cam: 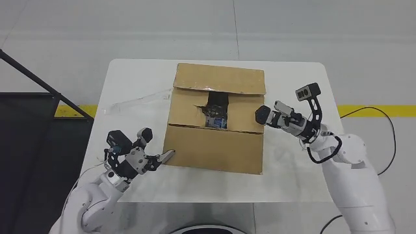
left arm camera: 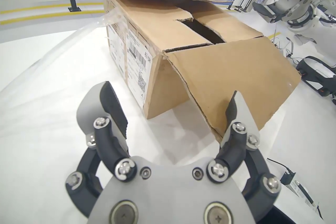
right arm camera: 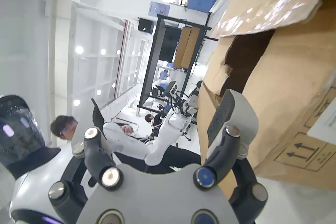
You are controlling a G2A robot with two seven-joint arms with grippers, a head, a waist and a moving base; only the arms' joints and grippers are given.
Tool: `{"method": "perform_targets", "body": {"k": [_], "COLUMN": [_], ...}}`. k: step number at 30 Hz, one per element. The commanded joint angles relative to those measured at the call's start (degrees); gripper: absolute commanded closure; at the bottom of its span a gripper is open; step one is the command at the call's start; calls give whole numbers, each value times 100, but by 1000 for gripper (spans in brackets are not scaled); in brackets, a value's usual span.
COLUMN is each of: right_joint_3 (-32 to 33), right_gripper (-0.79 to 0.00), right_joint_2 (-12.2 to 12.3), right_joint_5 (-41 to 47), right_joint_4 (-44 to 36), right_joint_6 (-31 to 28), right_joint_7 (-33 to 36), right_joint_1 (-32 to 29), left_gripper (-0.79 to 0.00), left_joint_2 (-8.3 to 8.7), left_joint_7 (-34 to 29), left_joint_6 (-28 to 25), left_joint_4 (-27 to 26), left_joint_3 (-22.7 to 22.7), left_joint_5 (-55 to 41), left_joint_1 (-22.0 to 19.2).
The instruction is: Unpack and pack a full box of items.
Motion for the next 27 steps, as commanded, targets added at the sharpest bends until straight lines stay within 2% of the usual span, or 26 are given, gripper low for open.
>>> {"method": "perform_targets", "body": {"k": [1,9,15,22,27], "right_joint_3": [-122,-444,-645,-888,-1192], "right_gripper": [-785,-785,-785,-785,-785], "right_joint_2": [-19,-79,-149,-283,-430], "right_joint_5": [-136,-392,-512,-576,-1027], "right_joint_4": [43,406,702,1037,1447], "right_joint_6": [106,497,625,476,243], "right_joint_7": [-186,-536,-1051,-1910,-2923], "right_joint_1": [114,556,873,1350,1862], "left_gripper": [-785,-785,-785,-785,-785], "left_joint_2": [0,0,0,0,0], "left_joint_7": [0,0,0,0,0], "left_joint_6": [0,0,0,0,0], "left_joint_4": [0,0,0,0,0], "left_joint_3": [0,0,0,0,0], "left_joint_5": [0,0,0,0,0], "left_joint_1": [0,0,0,0,0]}}
